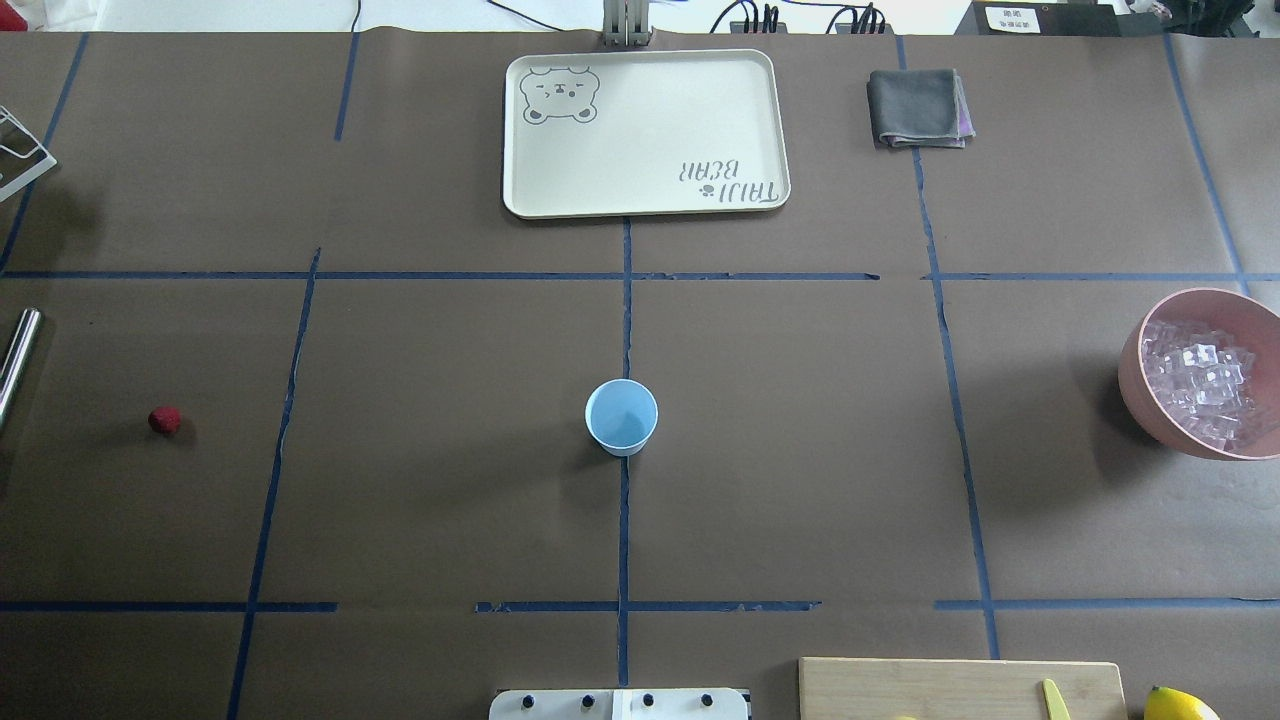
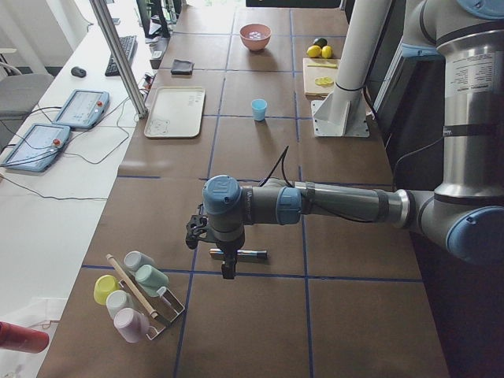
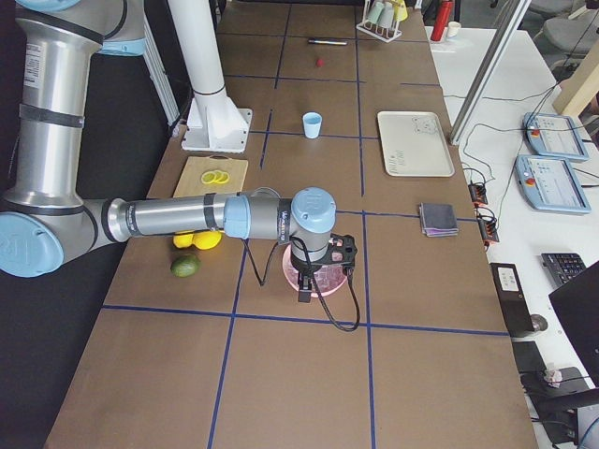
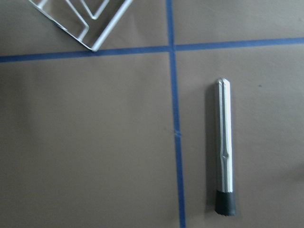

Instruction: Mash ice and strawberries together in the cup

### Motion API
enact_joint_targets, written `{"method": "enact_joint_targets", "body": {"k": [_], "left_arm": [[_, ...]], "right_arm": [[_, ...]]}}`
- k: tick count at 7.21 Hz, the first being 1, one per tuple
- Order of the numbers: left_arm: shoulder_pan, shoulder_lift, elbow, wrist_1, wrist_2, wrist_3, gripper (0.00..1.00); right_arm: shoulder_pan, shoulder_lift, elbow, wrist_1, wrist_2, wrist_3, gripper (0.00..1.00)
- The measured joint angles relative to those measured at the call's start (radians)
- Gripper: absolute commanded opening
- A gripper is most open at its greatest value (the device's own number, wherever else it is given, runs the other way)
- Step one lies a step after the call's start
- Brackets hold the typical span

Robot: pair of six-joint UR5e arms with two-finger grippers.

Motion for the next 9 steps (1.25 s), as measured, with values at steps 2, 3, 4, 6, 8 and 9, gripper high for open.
{"method": "enact_joint_targets", "body": {"k": [2,3,4,6,8,9], "left_arm": [[0.002,-0.003,-0.01,0.003,0.004,-0.007,1.0],[0.002,-0.003,-0.012,0.003,0.005,-0.007,1.0],[0.002,-0.003,-0.013,0.004,0.006,-0.007,1.0],[0.003,-0.001,-0.013,0.004,0.008,-0.007,1.0],[0.003,0.002,-0.013,0.001,0.007,-0.007,1.0],[0.003,0.003,-0.015,-0.001,0.005,-0.007,1.0]], "right_arm": [[0.003,-0.004,0.0,0.001,-0.001,-0.006,1.0],[0.003,-0.006,0.0,0.002,0.0,-0.007,1.0],[0.003,-0.008,-0.001,0.003,0.0,-0.007,1.0],[0.003,-0.009,-0.001,0.007,0.0,-0.007,1.0],[0.003,-0.011,0.001,0.01,0.0,-0.007,1.0],[0.003,-0.014,0.002,0.012,0.003,-0.005,1.0]]}}
